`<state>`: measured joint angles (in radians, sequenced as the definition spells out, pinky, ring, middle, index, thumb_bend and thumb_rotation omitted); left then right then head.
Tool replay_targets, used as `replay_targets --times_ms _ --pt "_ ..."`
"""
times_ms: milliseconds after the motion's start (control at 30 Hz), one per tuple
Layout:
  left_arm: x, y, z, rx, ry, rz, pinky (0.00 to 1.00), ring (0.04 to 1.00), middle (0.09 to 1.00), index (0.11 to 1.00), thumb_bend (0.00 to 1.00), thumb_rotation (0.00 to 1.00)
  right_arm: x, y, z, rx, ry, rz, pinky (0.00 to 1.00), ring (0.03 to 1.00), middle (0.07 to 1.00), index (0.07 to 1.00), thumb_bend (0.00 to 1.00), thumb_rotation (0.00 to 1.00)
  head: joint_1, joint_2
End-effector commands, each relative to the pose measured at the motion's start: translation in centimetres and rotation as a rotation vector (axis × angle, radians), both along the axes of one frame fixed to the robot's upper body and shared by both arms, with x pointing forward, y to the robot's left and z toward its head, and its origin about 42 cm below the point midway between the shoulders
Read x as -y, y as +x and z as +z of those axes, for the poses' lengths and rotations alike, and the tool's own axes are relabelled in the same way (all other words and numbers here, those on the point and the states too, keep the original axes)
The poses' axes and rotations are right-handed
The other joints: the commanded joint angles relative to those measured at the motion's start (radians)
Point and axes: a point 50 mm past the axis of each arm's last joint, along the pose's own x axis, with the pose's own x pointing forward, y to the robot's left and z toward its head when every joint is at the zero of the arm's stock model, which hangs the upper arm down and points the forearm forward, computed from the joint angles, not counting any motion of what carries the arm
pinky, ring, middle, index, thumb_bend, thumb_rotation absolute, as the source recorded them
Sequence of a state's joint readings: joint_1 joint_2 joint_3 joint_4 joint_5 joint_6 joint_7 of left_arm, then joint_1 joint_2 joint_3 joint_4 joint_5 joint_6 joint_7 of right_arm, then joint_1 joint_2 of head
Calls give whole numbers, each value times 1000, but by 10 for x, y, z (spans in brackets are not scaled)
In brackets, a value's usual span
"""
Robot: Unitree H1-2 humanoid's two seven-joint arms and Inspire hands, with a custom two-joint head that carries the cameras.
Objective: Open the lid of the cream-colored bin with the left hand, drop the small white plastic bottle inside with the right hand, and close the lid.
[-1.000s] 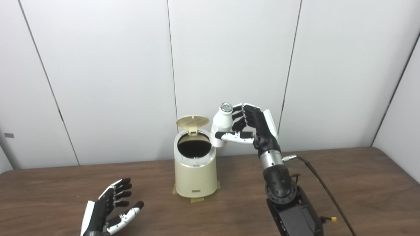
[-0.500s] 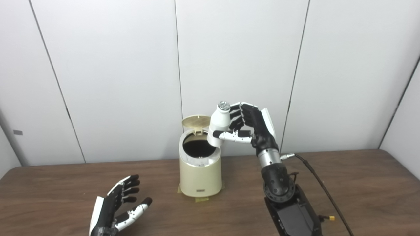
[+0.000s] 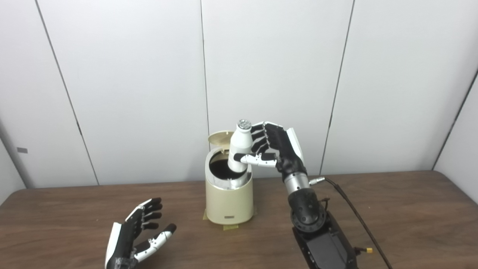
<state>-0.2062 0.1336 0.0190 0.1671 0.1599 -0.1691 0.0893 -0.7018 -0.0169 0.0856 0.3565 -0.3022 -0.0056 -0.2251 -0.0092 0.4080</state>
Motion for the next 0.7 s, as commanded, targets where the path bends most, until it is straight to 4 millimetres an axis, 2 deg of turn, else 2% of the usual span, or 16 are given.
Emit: replay_targets --times_ms 0,300,667 --pt "12 -5 -4 3 -10 -1 660 743 783 818 650 189 -12 7 35 112 1 32 303 384 468 550 512 0 2 2" --pt "15 -6 -2 1 -8 3 667 746 787 821 651 211 -21 10 26 74 -8 32 322 406 471 533 516 0 14 7" --pt "16 -9 -1 4 -1 -2 670 742 788 827 640 197 -22 11 15 82 -66 35 324 413 468 513 520 0 20 16"
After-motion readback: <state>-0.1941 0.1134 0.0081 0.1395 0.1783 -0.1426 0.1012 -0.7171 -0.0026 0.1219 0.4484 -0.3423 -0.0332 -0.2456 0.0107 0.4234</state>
